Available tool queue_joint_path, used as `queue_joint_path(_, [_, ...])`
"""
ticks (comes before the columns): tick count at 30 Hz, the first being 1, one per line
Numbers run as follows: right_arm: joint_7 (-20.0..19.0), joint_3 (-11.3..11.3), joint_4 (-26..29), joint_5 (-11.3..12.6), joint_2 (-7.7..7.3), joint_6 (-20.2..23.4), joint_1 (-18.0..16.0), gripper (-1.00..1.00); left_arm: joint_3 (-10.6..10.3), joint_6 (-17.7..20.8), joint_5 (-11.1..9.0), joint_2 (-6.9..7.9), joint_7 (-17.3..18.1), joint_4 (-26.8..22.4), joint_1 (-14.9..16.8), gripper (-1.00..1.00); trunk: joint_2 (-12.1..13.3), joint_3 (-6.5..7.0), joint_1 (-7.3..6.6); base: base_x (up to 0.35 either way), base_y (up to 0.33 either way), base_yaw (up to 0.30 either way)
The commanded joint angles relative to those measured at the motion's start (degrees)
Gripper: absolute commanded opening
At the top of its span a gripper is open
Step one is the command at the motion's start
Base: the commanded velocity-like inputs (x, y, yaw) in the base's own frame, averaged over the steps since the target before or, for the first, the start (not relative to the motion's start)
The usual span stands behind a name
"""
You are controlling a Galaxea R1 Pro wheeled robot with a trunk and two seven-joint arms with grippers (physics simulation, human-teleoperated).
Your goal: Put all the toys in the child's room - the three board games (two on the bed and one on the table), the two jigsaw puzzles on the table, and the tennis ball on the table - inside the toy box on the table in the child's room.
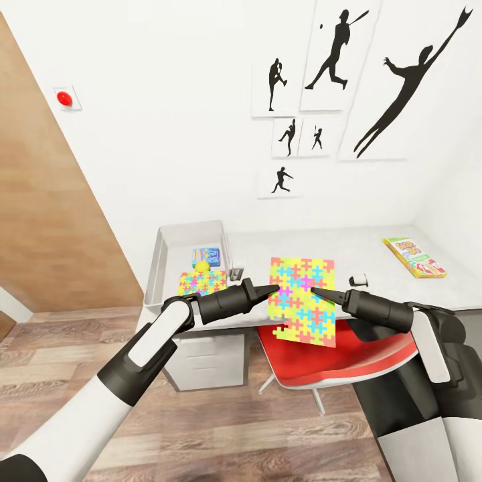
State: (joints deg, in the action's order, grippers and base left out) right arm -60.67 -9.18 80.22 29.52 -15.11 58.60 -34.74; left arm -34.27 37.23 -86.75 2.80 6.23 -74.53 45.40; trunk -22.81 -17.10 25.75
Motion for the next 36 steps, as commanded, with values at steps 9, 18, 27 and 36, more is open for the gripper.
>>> queue_joint_path(9, [-0.47,-0.05,0.17,2.07,0.07,1.4,-0.03,-1.0,-0.1,-0.04,1.41,0.04,0.08,0.09,-0.03,-1.0,-0.11,-0.1,0.03,0.0,0.0,0.0])
queue_joint_path(18, [-0.5,-0.08,0.34,2.05,0.08,1.4,0.01,1.0,-0.1,-0.05,1.41,0.04,0.1,0.03,-0.04,-1.0,-0.11,-0.1,0.03,0.0,0.0,0.0])
queue_joint_path(27, [-0.5,-0.16,0.6,2.04,0.01,1.4,0.02,1.0,-0.05,-0.05,1.41,0.08,0.15,-0.1,-0.14,-1.0,-0.11,-0.1,0.03,0.0,0.0,0.0])
queue_joint_path(36, [-0.52,-0.69,0.71,2.13,-0.45,1.4,0.01,1.0,0.58,-0.13,1.4,0.74,1.04,-1.09,-0.94,-1.0,-0.11,-0.1,0.03,0.0,0.0,0.0])
